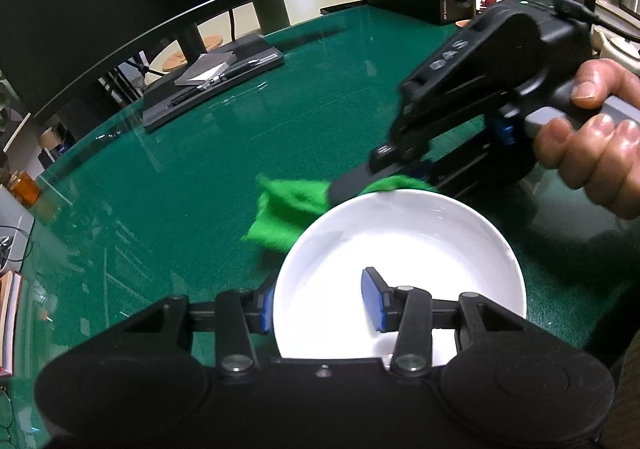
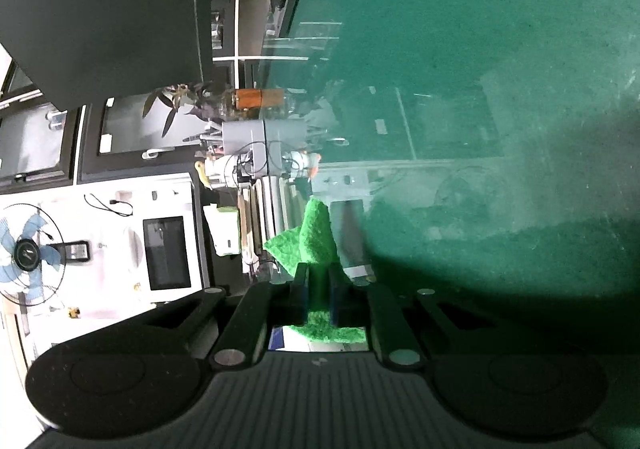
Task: Clean bowl
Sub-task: 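Wipe the cloth along the bowl rim with the right tool, then press the cloth into the bowl with the right tool while the left tool tilts the bowl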
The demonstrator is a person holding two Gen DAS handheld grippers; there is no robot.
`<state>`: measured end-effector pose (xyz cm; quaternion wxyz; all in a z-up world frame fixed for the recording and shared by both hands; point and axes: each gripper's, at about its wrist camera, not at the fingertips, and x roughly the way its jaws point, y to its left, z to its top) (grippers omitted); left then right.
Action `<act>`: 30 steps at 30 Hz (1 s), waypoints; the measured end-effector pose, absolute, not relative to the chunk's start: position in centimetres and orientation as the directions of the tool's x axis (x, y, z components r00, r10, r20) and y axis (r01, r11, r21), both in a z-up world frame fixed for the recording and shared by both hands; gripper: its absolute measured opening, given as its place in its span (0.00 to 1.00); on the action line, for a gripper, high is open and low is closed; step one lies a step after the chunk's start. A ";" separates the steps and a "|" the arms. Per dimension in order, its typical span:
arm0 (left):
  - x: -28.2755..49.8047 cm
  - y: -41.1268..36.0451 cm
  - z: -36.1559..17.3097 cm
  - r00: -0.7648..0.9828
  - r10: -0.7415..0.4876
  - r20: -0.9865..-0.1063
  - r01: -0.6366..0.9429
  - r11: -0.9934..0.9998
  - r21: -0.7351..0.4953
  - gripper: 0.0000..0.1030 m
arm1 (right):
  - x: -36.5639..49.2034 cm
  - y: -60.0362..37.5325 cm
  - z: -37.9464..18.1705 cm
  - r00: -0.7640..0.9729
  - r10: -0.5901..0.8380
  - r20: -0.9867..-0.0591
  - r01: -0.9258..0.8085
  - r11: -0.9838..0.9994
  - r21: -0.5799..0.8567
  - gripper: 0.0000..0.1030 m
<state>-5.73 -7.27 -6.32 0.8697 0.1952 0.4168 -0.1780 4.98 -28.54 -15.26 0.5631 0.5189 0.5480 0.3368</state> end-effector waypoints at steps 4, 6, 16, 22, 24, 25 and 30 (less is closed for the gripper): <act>-5.5 -7.3 -6.3 0.585 -0.159 -0.795 0.489 0.852 0.189 0.41 | 3.4 -31.6 -15.1 0.187 0.949 -0.254 0.192 0.218 0.957 0.11; -5.4 -7.3 -6.3 0.582 -0.163 -0.797 0.495 0.849 0.188 0.41 | 2.7 -32.5 -15.2 0.186 0.950 -0.253 0.200 0.216 0.956 0.11; -5.4 -7.5 -6.4 0.585 -0.162 -0.795 0.498 0.845 0.195 0.41 | 4.8 -29.2 -15.6 0.180 0.950 -0.255 0.171 0.225 0.959 0.11; -5.2 -7.5 -6.4 0.583 -0.168 -0.795 0.502 0.844 0.190 0.42 | 4.6 -29.7 -15.2 0.180 0.950 -0.254 0.152 0.228 0.962 0.11; -5.1 -7.5 -6.4 0.581 -0.172 -0.796 0.507 0.841 0.189 0.42 | 3.8 -31.1 -15.2 0.188 0.949 -0.255 0.155 0.228 0.961 0.11; -5.0 -7.5 -6.4 0.580 -0.173 -0.796 0.509 0.840 0.189 0.42 | 3.3 -31.9 -15.2 0.189 0.948 -0.256 0.162 0.227 0.960 0.11; -5.0 -7.8 -6.5 0.578 -0.176 -0.797 0.515 0.836 0.189 0.42 | 1.7 -33.3 -15.4 0.180 0.947 -0.266 0.175 0.235 0.956 0.11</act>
